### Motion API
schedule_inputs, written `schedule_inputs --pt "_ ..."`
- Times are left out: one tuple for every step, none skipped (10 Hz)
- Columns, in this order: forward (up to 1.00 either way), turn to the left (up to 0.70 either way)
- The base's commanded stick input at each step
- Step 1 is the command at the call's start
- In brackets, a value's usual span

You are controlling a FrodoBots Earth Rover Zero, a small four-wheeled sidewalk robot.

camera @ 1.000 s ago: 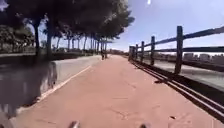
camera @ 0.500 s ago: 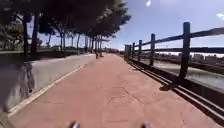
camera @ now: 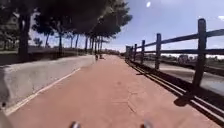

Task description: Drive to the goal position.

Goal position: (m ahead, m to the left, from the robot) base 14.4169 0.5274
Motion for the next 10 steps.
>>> schedule_inputs --pt "1.00 0.00" --pt "1.00 0.00" --pt "1.00 0.00" --pt "1.00 0.00" --pt "1.00 0.00" --pt "1.00 0.00" --pt "1.00 0.00" --pt "1.00 0.00" --pt "1.00 0.00" --pt "1.00 0.00"
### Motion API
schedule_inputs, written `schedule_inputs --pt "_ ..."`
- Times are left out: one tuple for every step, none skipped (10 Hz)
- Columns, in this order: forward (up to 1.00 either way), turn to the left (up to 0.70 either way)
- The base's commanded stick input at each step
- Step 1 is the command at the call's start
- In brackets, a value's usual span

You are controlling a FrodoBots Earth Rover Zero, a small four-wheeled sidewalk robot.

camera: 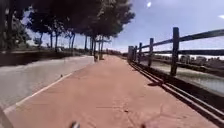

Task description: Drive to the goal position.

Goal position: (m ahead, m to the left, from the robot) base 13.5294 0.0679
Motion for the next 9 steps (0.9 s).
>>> schedule_inputs --pt "1.00 0.00" --pt "1.00 0.00" --pt "1.00 0.00" --pt "1.00 0.00" --pt "1.00 0.00" --pt "1.00 0.00" --pt "1.00 0.00" --pt "1.00 0.00" --pt "1.00 0.00"
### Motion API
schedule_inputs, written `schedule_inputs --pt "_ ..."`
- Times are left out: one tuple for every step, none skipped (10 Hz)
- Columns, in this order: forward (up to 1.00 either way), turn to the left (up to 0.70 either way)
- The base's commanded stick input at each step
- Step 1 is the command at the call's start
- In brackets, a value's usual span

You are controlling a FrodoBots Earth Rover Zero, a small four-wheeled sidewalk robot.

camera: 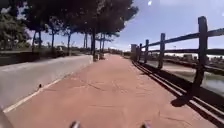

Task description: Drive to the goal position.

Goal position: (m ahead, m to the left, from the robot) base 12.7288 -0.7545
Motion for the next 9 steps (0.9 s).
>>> schedule_inputs --pt "1.00 0.00" --pt "1.00 0.00" --pt "1.00 0.00" --pt "1.00 0.00" --pt "1.00 0.00" --pt "1.00 0.00" --pt "1.00 0.00" --pt "1.00 0.00" --pt "1.00 0.00"
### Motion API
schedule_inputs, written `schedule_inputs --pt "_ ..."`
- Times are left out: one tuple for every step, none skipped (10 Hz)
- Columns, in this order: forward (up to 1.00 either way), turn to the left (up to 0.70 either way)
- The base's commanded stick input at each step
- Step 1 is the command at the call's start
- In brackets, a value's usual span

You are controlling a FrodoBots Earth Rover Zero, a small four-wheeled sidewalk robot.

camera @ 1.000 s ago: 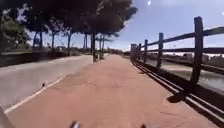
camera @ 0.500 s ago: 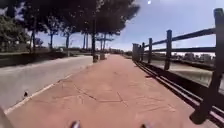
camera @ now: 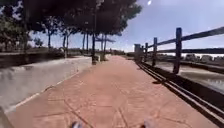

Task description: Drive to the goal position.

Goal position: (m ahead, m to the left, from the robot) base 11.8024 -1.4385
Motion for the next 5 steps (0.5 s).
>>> schedule_inputs --pt "1.00 0.00" --pt "1.00 0.00" --pt "1.00 0.00" --pt "1.00 0.00" --pt "1.00 -0.14"
